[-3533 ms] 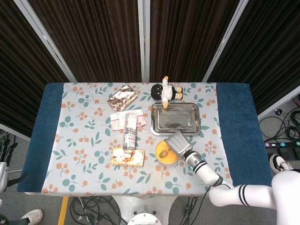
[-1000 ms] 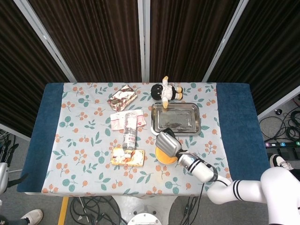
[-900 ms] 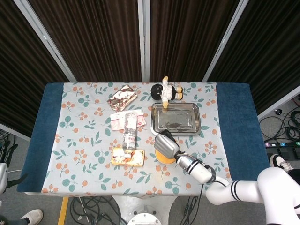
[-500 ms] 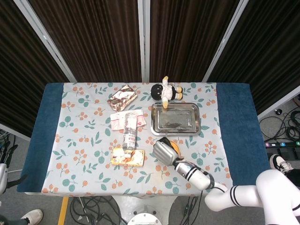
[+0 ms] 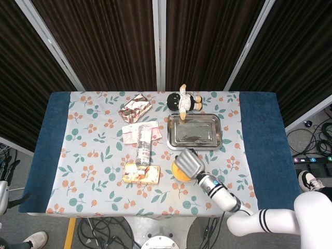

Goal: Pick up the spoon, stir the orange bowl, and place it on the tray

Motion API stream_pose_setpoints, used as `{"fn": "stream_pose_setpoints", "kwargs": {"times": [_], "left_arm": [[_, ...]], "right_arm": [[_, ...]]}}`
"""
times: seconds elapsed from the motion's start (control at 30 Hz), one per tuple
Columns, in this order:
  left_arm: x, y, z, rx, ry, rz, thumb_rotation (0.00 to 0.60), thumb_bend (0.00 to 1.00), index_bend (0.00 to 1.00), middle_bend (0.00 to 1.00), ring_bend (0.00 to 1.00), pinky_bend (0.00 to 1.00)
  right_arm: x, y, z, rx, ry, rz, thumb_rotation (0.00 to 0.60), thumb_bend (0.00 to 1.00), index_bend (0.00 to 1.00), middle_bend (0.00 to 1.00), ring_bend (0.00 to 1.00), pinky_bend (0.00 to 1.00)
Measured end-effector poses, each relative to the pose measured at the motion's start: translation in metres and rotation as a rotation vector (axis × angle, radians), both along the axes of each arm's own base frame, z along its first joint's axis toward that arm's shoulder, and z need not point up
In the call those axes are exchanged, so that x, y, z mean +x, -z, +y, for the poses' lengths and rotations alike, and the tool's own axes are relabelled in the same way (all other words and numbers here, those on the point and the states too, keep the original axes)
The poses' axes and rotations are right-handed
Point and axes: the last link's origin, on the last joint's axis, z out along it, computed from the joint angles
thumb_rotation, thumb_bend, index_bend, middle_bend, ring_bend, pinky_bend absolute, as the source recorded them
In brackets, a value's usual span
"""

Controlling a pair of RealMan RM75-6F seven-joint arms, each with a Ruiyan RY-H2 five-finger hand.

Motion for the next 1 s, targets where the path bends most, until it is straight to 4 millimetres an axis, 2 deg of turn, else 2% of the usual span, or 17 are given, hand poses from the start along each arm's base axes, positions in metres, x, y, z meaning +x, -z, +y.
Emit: {"fn": "stream_pose_setpoints", "kwargs": {"times": [0.27,0.43,0.73,1.0], "left_arm": [[0.005,-0.001,0.002,0.000,0.011,0.013,0.600,0.09,0.16,0.08,0.09,0.12],[0.007,-0.002,0.003,-0.001,0.014,0.018,0.600,0.09,0.16,0.08,0.09,0.12],[0.007,-0.001,0.003,-0.005,0.011,0.014,0.600,0.09,0.16,0.08,0.09,0.12],[0.004,0.000,0.002,-0.003,0.003,0.005,0.600,0.09,0.16,0.08,0.09,0.12]], "right_arm": [[-0.001,-0.023,-0.014,-0.024,0.090,-0.108,0.600,0.37,0.77,1.00,1.00,1.00],[-0.002,-0.026,-0.015,-0.024,0.088,-0.112,0.600,0.37,0.77,1.00,1.00,1.00],[-0.001,-0.020,-0.009,-0.012,0.017,-0.058,0.600,0.37,0.77,1.00,1.00,1.00],[-0.010,0.001,-0.005,-0.076,-0.256,0.152,0.600,0.37,0.78,1.00,1.00,1.00]]}}
